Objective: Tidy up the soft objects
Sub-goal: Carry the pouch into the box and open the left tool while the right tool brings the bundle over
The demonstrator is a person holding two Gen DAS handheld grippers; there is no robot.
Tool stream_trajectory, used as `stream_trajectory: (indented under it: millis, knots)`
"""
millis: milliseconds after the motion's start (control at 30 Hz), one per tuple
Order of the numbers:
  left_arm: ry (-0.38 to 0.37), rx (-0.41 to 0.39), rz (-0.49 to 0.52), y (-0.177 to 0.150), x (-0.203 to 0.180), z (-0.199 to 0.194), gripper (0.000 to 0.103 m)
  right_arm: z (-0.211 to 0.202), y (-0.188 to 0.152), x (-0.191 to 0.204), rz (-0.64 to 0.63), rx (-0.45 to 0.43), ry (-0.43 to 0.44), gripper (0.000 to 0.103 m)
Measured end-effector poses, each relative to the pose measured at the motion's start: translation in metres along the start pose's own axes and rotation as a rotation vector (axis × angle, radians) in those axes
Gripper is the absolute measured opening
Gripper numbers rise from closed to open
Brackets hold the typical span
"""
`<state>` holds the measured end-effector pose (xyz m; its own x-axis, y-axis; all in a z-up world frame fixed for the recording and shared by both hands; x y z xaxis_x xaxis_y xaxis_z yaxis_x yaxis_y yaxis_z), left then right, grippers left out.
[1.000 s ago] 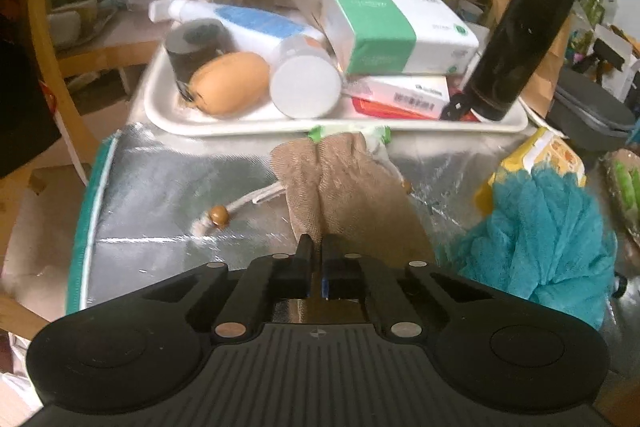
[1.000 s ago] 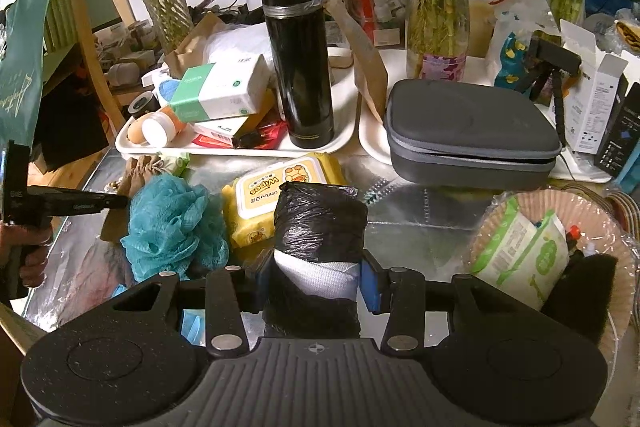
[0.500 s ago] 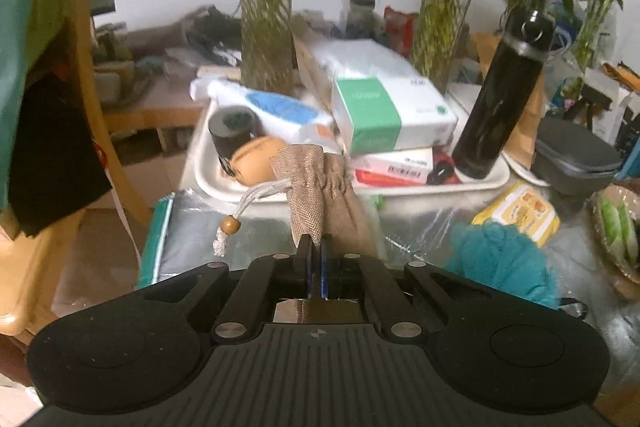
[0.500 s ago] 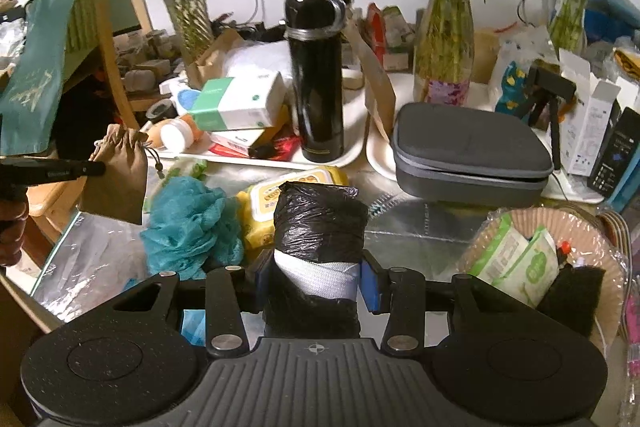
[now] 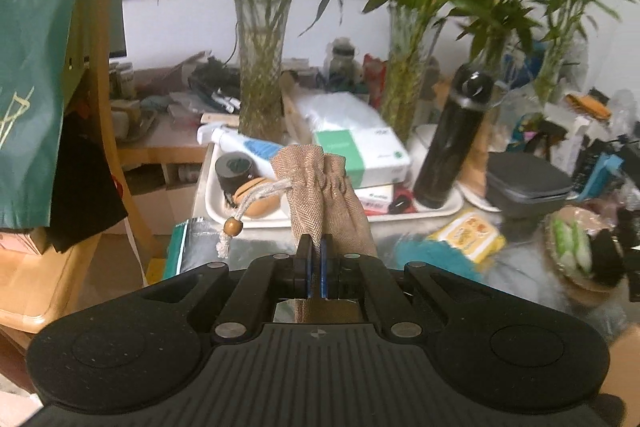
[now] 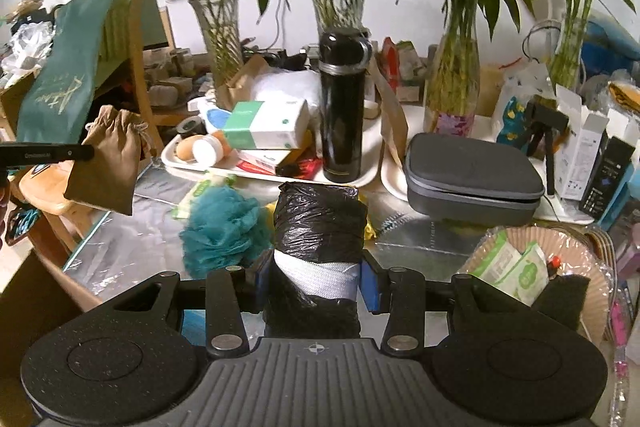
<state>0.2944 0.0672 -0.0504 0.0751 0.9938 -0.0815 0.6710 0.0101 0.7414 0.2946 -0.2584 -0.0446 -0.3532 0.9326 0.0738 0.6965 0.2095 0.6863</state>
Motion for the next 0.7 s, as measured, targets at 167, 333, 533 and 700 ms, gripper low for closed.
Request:
stream_trajectory:
  millis: [167,333,533,700]
  knots:
    - [-0.023,-0.016,0.031,0.001,-0.013,-0.029,0.004,-0.026,0.005,0.011,-0.015,-0.028,0.016,0.047]
    - [-0.05,-0.024,0.046,-0.001,-0.025,-0.06,0.004,-0.05,0.005,0.024,-0.045,-0.047,0.028,0.047]
    - [-0.067,-0.025,0.082,-0.009,-0.04,-0.097,0.004,-0.072,0.0,0.035,-0.071,-0.062,0.04,0.047]
    - [-0.079,-0.001,0.106,-0.021,-0.049,-0.123,0.004,-0.089,-0.005,0.045,-0.096,-0.072,0.049,0.047]
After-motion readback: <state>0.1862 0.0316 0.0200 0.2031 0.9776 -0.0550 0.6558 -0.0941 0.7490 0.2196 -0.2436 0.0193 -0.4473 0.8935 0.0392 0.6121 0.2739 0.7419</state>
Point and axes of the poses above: each gripper's, at about its wrist camera, not at the fingertips, and z roughly the way its jaws point, x to its left, y to its top, the point moved 4 cm from there along z, roughly the way its jaws point, and after that the axes turned 3 degrees about x, right-handed, at the moved point
